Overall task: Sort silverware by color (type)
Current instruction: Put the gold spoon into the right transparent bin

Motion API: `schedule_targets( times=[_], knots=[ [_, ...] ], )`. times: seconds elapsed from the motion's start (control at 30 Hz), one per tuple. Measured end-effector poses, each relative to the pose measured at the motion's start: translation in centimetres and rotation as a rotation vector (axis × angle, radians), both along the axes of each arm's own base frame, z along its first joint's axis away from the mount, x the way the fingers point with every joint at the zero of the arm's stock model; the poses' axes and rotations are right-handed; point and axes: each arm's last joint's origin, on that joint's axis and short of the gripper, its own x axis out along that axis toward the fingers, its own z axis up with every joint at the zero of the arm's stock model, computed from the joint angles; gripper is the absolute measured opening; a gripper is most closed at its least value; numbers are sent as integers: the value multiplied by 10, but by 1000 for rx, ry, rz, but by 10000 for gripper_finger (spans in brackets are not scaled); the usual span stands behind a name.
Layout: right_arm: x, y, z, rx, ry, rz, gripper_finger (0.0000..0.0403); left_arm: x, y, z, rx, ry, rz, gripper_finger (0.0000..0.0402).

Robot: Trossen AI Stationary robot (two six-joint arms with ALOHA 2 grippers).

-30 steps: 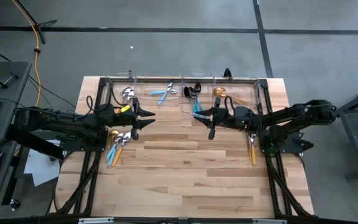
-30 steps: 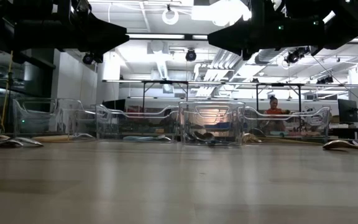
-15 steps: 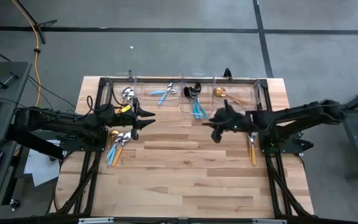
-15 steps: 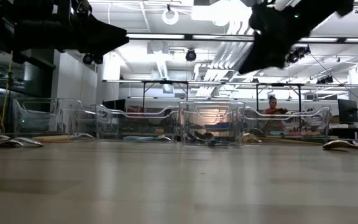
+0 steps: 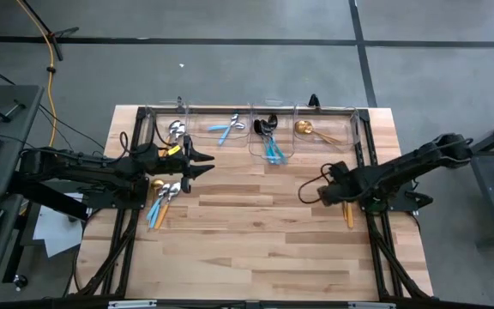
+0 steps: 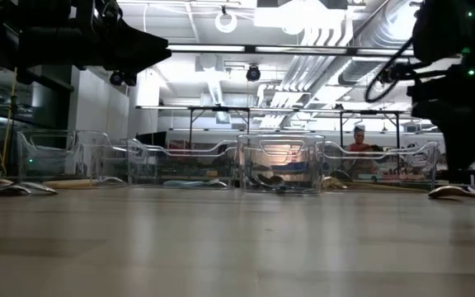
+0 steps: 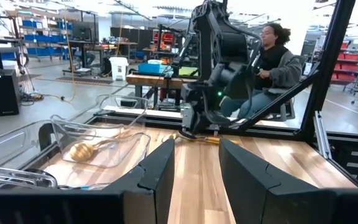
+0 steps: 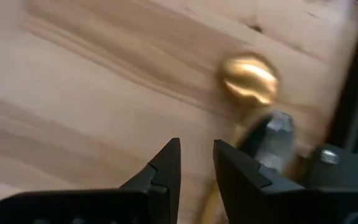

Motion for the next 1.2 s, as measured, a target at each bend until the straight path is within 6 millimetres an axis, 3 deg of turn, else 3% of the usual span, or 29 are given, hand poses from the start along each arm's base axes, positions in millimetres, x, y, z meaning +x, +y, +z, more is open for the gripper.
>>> schedule_targets(
  times=[0.23,0.73,1.2],
  knots=[
    [4,-8,-5,-38,5,-89,67,0,0,2,4,-19,0,117],
    [16,-23,-42,-59,284,-198,35,0,0,2,4,-16,0,117],
    [34,-21,-49,2,151,-100,34,0,0,1,2,-13,0,117]
  ],
)
